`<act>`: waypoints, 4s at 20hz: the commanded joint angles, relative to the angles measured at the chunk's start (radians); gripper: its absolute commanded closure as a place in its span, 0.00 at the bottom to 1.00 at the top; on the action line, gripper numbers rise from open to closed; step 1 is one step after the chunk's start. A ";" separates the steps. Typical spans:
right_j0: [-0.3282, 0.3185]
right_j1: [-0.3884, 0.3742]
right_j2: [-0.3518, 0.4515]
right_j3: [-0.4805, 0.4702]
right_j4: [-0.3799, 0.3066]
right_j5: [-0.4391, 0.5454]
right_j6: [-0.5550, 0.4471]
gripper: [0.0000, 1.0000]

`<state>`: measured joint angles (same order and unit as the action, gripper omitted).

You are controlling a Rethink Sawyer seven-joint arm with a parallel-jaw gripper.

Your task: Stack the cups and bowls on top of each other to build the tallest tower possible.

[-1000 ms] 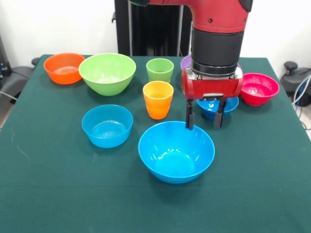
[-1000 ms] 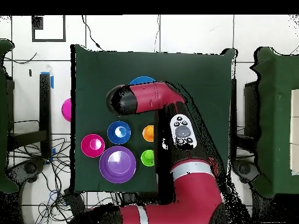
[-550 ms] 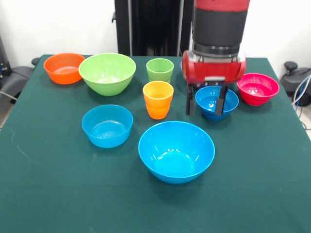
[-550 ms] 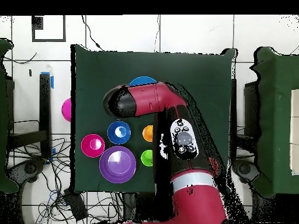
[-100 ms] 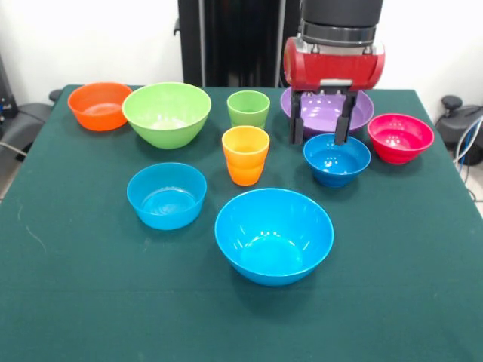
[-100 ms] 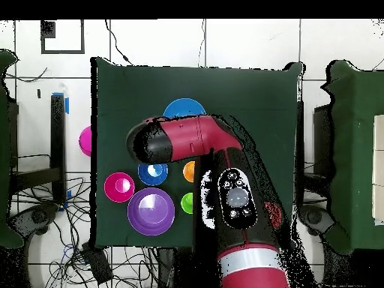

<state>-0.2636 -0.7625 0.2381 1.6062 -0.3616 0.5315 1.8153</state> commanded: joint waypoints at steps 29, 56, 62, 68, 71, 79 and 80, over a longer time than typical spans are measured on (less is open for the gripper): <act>-0.112 0.103 0.029 0.184 -0.164 -0.157 -0.054 0.00; -0.117 0.120 0.009 0.278 -0.176 -0.208 0.070 0.00; -0.116 0.160 0.006 0.275 -0.181 -0.249 0.083 0.00; -0.113 0.202 -0.002 0.262 -0.187 -0.281 0.084 0.00; -0.111 0.223 -0.008 0.260 -0.189 -0.302 0.085 0.00; -0.105 0.239 -0.025 0.286 -0.181 -0.338 0.097 0.00; -0.103 0.238 -0.028 0.291 -0.180 -0.339 0.099 0.00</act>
<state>-0.3960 -0.5604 0.1995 1.8258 -0.5078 0.2564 1.8153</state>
